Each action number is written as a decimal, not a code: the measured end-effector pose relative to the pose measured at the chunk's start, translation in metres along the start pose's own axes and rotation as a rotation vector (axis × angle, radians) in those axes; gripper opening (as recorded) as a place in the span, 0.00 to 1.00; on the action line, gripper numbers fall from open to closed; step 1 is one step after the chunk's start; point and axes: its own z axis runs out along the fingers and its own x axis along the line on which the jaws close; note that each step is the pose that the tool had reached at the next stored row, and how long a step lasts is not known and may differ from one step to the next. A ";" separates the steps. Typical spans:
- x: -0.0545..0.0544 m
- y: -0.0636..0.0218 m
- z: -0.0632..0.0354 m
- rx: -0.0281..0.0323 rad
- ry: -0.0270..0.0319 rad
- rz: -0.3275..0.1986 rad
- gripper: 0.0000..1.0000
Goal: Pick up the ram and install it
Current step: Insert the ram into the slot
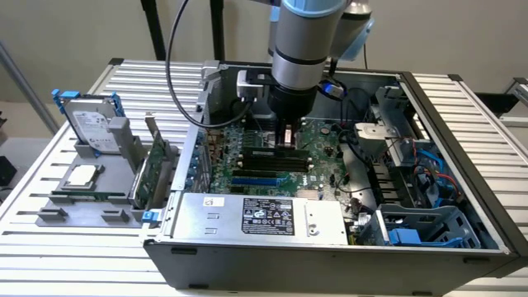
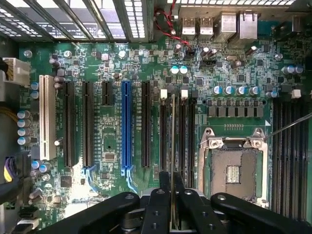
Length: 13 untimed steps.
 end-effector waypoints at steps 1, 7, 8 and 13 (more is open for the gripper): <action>0.000 0.0000 0.0009 0.0015 0.0021 0.000 0.00; 0.000 -0.0003 0.0071 0.0165 0.0085 0.000 0.00; 0.000 -0.0002 0.0081 0.0212 0.0084 0.000 0.00; 0.000 0.0009 0.0121 0.0320 0.0082 0.000 0.00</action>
